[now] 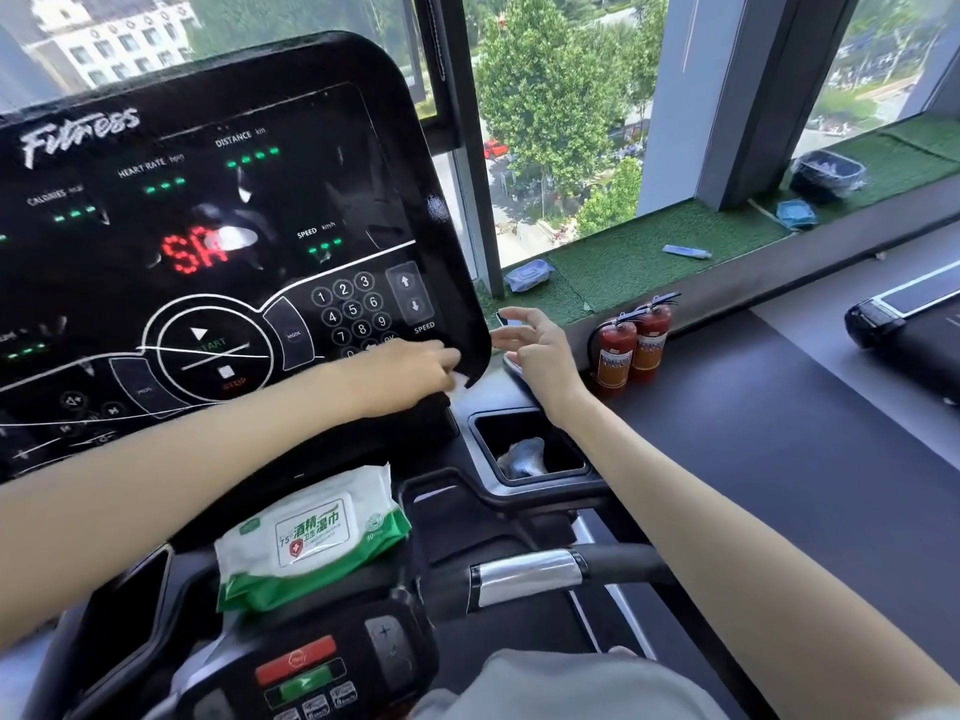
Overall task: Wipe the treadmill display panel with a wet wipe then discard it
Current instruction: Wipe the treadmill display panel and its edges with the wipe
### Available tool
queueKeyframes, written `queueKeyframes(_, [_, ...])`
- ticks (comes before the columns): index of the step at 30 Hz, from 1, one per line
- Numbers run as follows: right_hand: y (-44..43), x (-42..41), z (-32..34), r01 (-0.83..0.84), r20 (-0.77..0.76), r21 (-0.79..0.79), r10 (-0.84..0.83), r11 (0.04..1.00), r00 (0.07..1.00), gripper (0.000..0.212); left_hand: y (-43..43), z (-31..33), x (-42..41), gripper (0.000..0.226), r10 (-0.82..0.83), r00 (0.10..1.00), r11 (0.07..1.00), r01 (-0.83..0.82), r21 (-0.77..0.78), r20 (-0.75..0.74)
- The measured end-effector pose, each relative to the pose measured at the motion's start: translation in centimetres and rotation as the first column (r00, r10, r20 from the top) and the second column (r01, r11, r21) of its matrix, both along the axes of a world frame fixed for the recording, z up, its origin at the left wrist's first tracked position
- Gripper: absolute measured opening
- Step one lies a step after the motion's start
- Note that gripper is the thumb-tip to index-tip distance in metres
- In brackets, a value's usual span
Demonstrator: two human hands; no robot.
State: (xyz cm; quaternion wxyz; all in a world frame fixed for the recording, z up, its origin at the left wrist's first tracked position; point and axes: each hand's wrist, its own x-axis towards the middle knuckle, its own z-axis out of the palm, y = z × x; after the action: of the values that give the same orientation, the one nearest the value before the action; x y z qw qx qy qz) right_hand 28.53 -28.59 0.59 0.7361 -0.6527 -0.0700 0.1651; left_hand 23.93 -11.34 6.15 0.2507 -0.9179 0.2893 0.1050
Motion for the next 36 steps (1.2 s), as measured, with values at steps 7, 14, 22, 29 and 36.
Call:
queueKeyframes(7, [-0.2, 0.2, -0.1, 0.018, 0.11, -0.103, -0.006, 0.995, 0.994, 0.059, 3.4, 0.3, -1.2, 0.032, 0.003, 0.998, 0.979, 0.01, -0.206, 0.061])
queueKeyframes(14, [2.3, -2.0, -0.4, 0.241, 0.653, -0.31, 0.022, 0.92, 0.757, 0.054, 4.9, -2.9, -5.5, 0.049, 0.262, 0.944, 0.844, -0.124, -0.522, 0.199])
queueKeyframes(22, [6.9, -5.7, -1.0, 0.099, 0.76, -0.357, 0.227, 0.929, 0.609, 0.048, 8.1, -3.7, -8.9, 0.048, 0.415, 0.886, 0.823, -0.269, -0.501, 0.205])
queueKeyframes(29, [11.0, -8.0, -1.4, 0.046, 0.754, -0.404, 0.304, 0.914, 0.582, 0.05, 13.1, -2.8, -13.3, 0.055, 0.422, 0.893, 0.822, -0.304, -0.481, 0.156])
queueKeyframes(36, [15.6, -11.4, -1.0, -0.036, 0.743, -0.448, 0.394, 0.893, 0.541, 0.046, 18.3, -1.3, -17.4, 0.056, 0.515, 0.852, 0.772, -0.414, -0.483, 0.093])
